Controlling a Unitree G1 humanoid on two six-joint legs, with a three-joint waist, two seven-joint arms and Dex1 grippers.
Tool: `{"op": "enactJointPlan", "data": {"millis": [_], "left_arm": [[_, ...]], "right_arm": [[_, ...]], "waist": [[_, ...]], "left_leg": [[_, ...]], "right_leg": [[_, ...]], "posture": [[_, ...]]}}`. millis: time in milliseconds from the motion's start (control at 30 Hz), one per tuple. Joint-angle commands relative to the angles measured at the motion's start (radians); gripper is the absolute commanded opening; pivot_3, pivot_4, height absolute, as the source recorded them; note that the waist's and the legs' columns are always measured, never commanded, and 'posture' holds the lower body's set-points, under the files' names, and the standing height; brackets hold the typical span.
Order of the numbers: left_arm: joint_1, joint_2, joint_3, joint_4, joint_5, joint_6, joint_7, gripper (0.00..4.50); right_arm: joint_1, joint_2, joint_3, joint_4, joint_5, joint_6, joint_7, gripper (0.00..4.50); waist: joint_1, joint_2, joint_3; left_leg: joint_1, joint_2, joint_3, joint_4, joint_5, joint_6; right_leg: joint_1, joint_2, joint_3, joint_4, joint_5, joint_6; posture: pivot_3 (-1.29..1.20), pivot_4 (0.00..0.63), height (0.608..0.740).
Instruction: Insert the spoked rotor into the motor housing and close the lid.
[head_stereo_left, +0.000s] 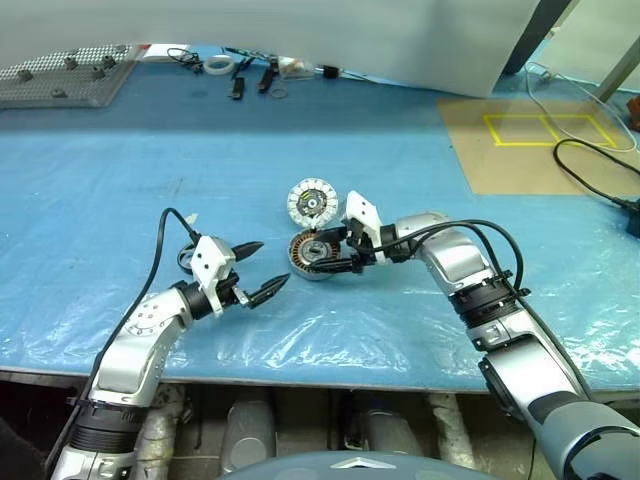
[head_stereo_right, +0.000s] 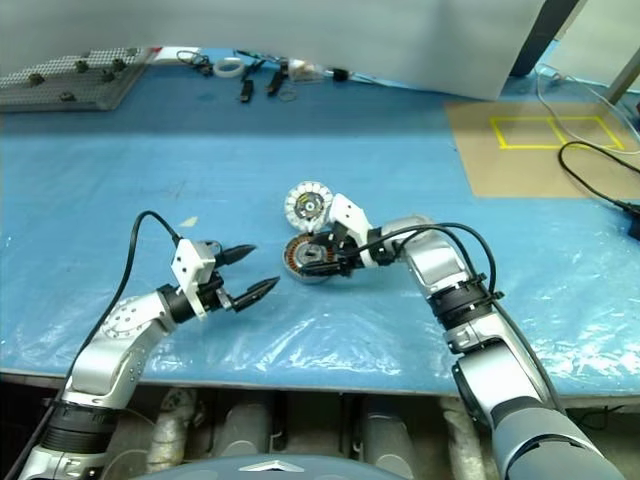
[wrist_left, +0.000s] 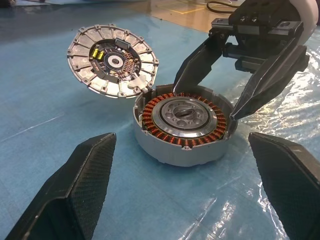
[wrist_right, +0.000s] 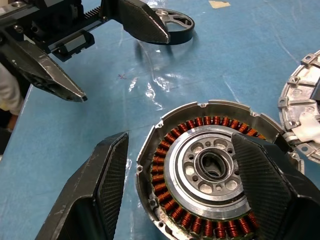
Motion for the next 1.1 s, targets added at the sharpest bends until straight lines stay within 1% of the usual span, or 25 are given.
{"op": "enactJointPlan", "data": {"millis": [33,100,233,267,367,433,533,567,700,900,1100], "left_arm": [[0.003,0.000,0.006,-0.020,-0.001,-0.016,0.005,4.50],[0.004,-0.001,0.006,-0.021,0.000,-0.016,0.008,4.50],[0.009,0.000,0.009,-0.023,0.000,-0.017,0.010,4.50],[0.010,0.001,0.009,-0.023,0.001,-0.018,0.011,4.50],[0.011,0.001,0.009,-0.024,0.001,-0.018,0.012,4.50],[0.008,0.001,0.010,-0.023,0.000,-0.017,0.012,4.50],[0.007,0.003,0.009,-0.022,0.000,-0.016,0.011,4.50],[0.007,0.003,0.009,-0.023,0.000,-0.016,0.011,4.50],[0.006,0.005,0.010,-0.023,0.000,-0.015,0.010,4.50],[0.004,0.005,0.013,-0.020,0.001,-0.015,0.013,4.50],[0.005,-0.001,0.009,-0.020,0.004,-0.017,0.020,4.50]], "right_arm": [[-0.041,0.013,-0.003,0.038,-0.026,-0.046,-0.015,3.46],[-0.055,0.021,-0.014,0.082,-0.048,-0.091,-0.043,3.46],[-0.066,0.034,-0.050,0.110,-0.038,-0.144,-0.063,3.46],[-0.062,0.035,-0.052,0.111,-0.038,-0.158,-0.066,3.28],[-0.028,0.029,-0.031,0.091,-0.041,-0.166,-0.039,2.62],[-0.015,0.033,-0.030,0.061,-0.025,-0.140,-0.025,1.86],[-0.012,0.035,-0.032,0.044,-0.022,-0.115,-0.012,0.83],[-0.012,0.035,-0.033,0.043,-0.026,-0.114,-0.013,0.58],[-0.025,0.032,-0.021,0.081,-0.067,-0.150,-0.027,0.58],[-0.028,0.007,0.009,0.096,-0.117,-0.223,0.004,0.58],[-0.047,0.011,0.025,0.147,-0.163,-0.278,0.000,0.58]], "waist": [[0.000,0.000,0.000],[0.000,0.000,0.000],[0.000,0.000,0.000],[0.000,0.000,0.000],[0.000,0.000,0.000],[0.000,0.000,0.000],[0.000,0.000,0.000],[0.000,0.000,0.000],[0.000,0.000,0.000],[0.000,0.000,0.000],[0.000,0.000,0.000]], "left_leg": [[0.000,0.000,0.000,0.000,0.000,0.000],[0.000,0.000,0.000,0.000,0.000,0.000],[0.000,0.000,0.000,0.000,0.000,0.000],[0.000,0.000,0.000,0.000,0.000,0.001],[0.000,0.000,0.000,0.000,-0.001,0.001],[0.000,0.000,0.000,0.000,-0.002,0.003],[0.000,0.000,0.000,0.001,-0.002,0.004],[0.000,0.000,0.000,0.001,-0.002,0.004],[0.000,0.000,0.000,0.001,-0.002,0.004],[0.000,0.000,0.000,0.002,-0.002,0.004],[0.000,0.000,0.000,0.002,-0.002,0.004]], "right_leg": [[0.000,0.000,0.000,0.000,0.000,0.000],[0.000,0.000,0.000,0.000,-0.001,-0.001],[0.000,0.000,0.000,0.000,-0.001,-0.001],[0.000,0.000,0.000,0.000,-0.001,-0.001],[0.000,0.000,0.000,0.000,0.000,-0.001],[0.000,0.000,0.000,0.001,0.000,0.000],[0.000,0.000,0.000,0.001,0.000,0.000],[0.000,0.000,0.000,0.001,0.000,0.000],[0.000,0.000,0.000,0.001,-0.001,-0.002],[0.000,0.000,0.000,0.001,-0.001,-0.002],[0.000,0.000,0.000,0.002,-0.001,-0.002]], "posture": [[0.00,0.150,0.740],[0.00,0.150,0.740],[0.00,0.150,0.740],[0.00,0.150,0.740],[0.00,0.150,0.740],[0.00,0.150,0.740],[0.00,0.150,0.740],[0.00,0.150,0.740],[0.00,0.150,0.740],[0.00,0.150,0.740],[0.00,0.150,0.740]]}}
